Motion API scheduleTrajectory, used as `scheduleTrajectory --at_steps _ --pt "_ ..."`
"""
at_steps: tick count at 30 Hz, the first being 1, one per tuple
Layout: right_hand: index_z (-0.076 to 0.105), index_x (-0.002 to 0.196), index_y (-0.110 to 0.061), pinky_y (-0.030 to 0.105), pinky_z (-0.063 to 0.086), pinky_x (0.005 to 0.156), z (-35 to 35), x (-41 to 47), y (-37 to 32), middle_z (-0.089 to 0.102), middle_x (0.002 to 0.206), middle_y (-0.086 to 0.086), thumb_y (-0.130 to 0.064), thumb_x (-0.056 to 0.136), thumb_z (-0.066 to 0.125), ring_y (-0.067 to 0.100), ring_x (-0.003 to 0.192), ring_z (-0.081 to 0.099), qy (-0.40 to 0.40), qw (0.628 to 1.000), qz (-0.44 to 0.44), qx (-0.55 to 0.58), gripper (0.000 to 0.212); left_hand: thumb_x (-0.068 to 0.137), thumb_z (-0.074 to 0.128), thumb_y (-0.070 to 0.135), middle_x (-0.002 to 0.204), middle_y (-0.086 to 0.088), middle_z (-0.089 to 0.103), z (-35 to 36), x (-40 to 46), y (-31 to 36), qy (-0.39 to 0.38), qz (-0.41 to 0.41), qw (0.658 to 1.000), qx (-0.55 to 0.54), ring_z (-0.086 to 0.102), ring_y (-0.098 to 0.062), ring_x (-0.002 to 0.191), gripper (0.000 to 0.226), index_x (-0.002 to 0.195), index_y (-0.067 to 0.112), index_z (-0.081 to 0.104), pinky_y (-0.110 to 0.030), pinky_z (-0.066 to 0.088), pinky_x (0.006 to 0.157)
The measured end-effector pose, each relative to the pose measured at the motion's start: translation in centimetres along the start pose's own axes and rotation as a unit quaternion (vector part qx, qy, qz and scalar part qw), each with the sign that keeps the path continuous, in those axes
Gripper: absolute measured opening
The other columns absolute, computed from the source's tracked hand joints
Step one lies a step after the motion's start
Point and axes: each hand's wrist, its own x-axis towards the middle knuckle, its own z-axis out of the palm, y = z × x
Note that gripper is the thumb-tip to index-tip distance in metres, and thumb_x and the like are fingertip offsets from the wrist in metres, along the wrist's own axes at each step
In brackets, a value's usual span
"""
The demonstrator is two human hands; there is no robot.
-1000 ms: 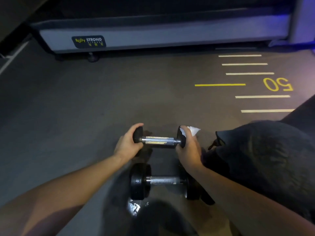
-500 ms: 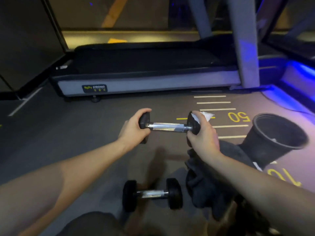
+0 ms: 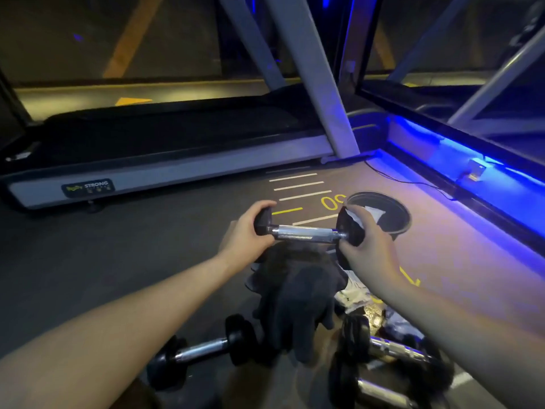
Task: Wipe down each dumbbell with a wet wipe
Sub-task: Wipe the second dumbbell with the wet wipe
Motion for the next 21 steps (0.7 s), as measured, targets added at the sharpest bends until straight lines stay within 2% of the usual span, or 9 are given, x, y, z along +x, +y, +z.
scheduleTrajectory --at_steps 4,7,10,12,14,17,21 --pt "0.043 0.133 -0.047 0.034 0.049 0.082 0.1 0.4 1.5 0.066 0.109 -0.003 -0.015 0.078 0.065 0.027 0.105 0.061 -0.021 1.0 0.017 0.01 0.067 0.071 0.07 0.012 0.109 0.015 0.067 1.3 1.0 -0.4 -0.013 -0.006 1.0 0.01 0.063 -0.014 0.098 0.068 0.124 0.051 0.055 -0.029 0.052 0.085" --pt "0.045 0.134 -0.045 0.033 0.047 0.078 0.7 1.3 1.4 0.068 0.111 -0.001 -0.018 0.078 0.065 0.028 0.102 0.061 -0.014 1.0 0.011 0.006 0.066 0.071 0.07 0.011 0.108 0.015 0.067 1.4 1.6 -0.8 -0.004 -0.013 1.0 0.004 0.063 -0.015 0.097 0.065 0.123 0.048 0.056 -0.03 0.052 0.086" --pt "0.044 0.134 -0.044 0.033 0.044 0.075 1.6 1.8 1.3 0.069 0.111 0.0 -0.019 0.079 0.065 0.03 0.103 0.061 -0.027 1.0 0.001 -0.008 0.064 0.073 0.068 0.009 0.106 0.016 0.068 1.4 1.6 -2.0 0.001 -0.029 1.0 0.002 0.064 -0.014 0.095 0.064 0.122 0.048 0.056 -0.026 0.052 0.081" --pt "0.041 0.133 -0.046 0.035 0.047 0.077 2.5 1.5 1.9 0.069 0.11 0.0 -0.02 0.079 0.065 0.031 0.103 0.063 -0.047 0.998 0.01 -0.027 0.064 0.074 0.068 0.01 0.106 0.014 0.067 1.9 1.2 -3.1 -0.012 -0.039 0.999 0.007 0.064 -0.015 0.095 0.065 0.123 0.05 0.055 -0.023 0.049 0.076" --pt "0.038 0.133 -0.048 0.038 0.05 0.078 3.3 0.7 2.7 0.068 0.11 0.002 -0.022 0.08 0.065 0.033 0.102 0.064 -0.054 0.998 0.02 -0.034 0.065 0.076 0.068 0.013 0.108 0.012 0.067 2.3 1.0 -3.9 -0.027 -0.038 0.999 0.025 0.063 -0.017 0.095 0.067 0.127 0.054 0.051 -0.026 0.049 0.076" --pt "0.036 0.132 -0.049 0.041 0.052 0.078 3.7 0.4 3.6 0.066 0.114 0.002 -0.024 0.082 0.065 0.032 0.101 0.064 -0.05 0.998 0.021 -0.036 0.063 0.079 0.068 0.016 0.113 0.012 0.065 2.4 1.1 -4.6 -0.045 -0.023 0.998 0.03 0.062 -0.016 0.097 0.069 0.132 0.055 0.047 -0.029 0.05 0.079" --pt "0.035 0.133 -0.049 0.04 0.052 0.077 3.7 0.4 3.8 0.064 0.118 0.0 -0.026 0.083 0.066 0.031 0.102 0.063 -0.052 0.997 0.007 -0.05 0.063 0.081 0.074 0.023 0.124 0.015 0.062 2.0 1.0 -5.8 -0.065 0.005 0.998 0.025 0.061 -0.012 0.107 0.075 0.137 0.059 0.04 -0.03 0.05 0.091"
